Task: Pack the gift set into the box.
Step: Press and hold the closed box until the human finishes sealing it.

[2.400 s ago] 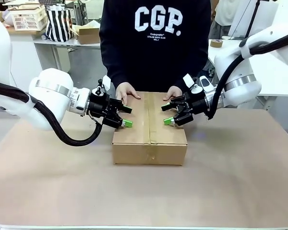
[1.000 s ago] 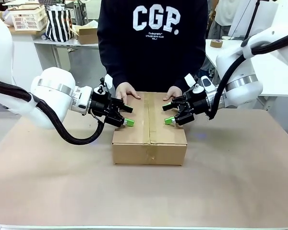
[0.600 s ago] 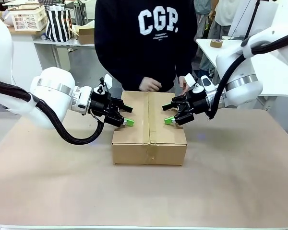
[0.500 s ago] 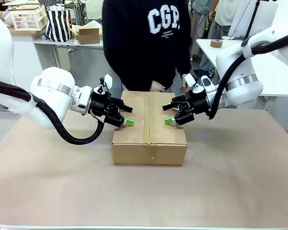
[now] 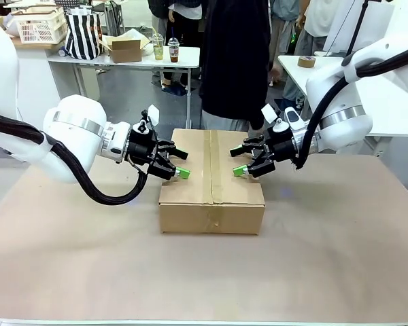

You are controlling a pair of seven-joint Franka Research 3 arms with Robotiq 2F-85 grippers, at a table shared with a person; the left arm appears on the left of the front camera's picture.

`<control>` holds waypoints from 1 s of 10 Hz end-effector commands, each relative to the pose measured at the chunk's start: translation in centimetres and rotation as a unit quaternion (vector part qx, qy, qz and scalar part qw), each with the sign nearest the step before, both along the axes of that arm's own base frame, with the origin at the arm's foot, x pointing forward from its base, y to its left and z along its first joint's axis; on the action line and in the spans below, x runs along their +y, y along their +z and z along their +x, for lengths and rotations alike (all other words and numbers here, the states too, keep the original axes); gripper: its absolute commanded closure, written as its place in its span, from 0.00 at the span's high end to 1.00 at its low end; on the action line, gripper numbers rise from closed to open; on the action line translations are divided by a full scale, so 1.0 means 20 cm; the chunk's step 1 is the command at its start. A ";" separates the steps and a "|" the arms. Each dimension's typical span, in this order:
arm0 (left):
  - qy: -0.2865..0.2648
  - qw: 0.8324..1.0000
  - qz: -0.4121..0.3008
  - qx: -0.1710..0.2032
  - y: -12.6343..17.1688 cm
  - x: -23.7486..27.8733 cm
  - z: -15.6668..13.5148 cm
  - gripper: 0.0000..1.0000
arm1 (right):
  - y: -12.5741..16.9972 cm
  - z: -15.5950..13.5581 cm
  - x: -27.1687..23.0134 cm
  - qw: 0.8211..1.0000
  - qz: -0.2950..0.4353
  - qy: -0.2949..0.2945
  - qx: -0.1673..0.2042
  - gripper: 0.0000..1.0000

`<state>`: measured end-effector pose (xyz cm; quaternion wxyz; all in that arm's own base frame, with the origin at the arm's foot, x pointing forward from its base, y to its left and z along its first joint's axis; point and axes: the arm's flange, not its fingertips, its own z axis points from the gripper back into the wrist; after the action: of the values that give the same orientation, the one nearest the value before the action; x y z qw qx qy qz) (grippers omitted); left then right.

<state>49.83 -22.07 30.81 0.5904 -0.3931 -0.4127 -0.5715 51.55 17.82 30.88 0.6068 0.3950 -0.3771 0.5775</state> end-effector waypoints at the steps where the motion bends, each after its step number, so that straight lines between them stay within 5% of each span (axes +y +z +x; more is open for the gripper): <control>1: -0.003 1.000 0.001 -0.005 -0.02 0.00 -0.01 1.00 | -0.01 0.00 0.00 1.000 -0.005 -0.002 0.000 1.00; 10: -0.003 1.000 0.001 -0.005 -0.02 0.00 -0.01 1.00 | -0.01 0.00 0.00 1.000 -0.005 -0.002 0.000 1.00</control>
<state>49.84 -22.07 30.81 0.5903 -0.3931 -0.4128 -0.5715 51.55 17.82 30.88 0.6068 0.3950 -0.3771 0.5775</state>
